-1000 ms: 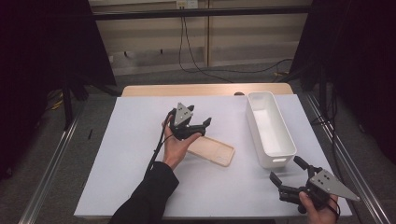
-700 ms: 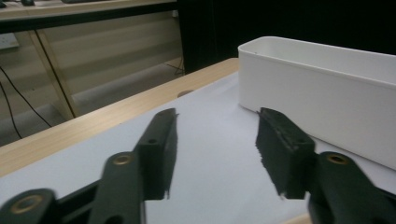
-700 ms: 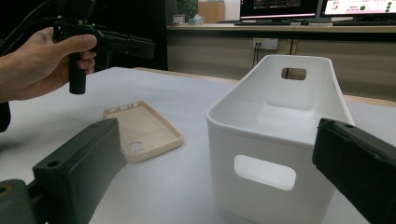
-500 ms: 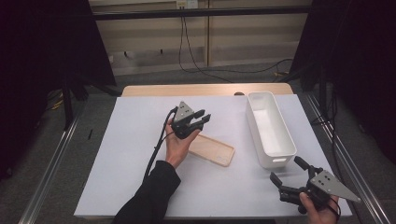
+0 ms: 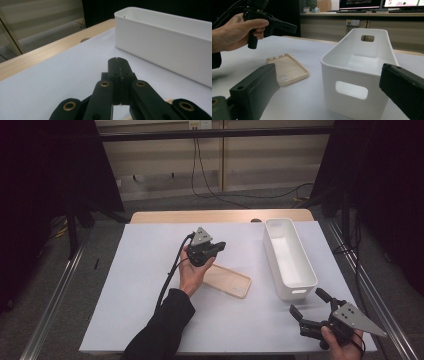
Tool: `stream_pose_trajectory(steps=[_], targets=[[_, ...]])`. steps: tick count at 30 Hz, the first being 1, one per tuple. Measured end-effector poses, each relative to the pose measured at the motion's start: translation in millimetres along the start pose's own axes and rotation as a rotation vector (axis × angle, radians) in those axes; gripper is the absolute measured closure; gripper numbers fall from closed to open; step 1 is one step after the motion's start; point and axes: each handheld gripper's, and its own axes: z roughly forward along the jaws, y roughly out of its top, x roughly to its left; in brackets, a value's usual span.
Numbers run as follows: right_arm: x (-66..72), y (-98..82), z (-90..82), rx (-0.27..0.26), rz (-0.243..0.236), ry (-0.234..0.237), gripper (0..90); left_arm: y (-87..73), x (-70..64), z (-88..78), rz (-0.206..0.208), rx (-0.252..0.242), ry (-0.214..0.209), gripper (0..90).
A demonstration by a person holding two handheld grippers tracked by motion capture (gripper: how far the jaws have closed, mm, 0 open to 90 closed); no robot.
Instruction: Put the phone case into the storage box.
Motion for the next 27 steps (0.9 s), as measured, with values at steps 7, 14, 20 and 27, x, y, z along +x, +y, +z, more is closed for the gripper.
stream_pose_trajectory(steps=[7,14,20,27], targets=[[-0.3,-0.4,-0.1,0.007,-0.003,-0.004,0.9,9.0,0.4,7.0,-0.021,0.161,-0.026,90.0],[-0.3,-0.6,-0.1,0.008,-0.001,-0.004,0.9,13.9,3.4,16.2,-0.029,0.273,-0.034,90.0],[-0.2,-0.6,-0.2,0.008,0.000,-0.003,0.9,13.7,8.1,23.5,-0.041,0.374,-0.040,90.0],[-0.5,-1.3,0.6,0.019,-0.007,-0.001,0.9,7.4,13.0,30.4,-0.092,0.453,-0.035,90.0]])
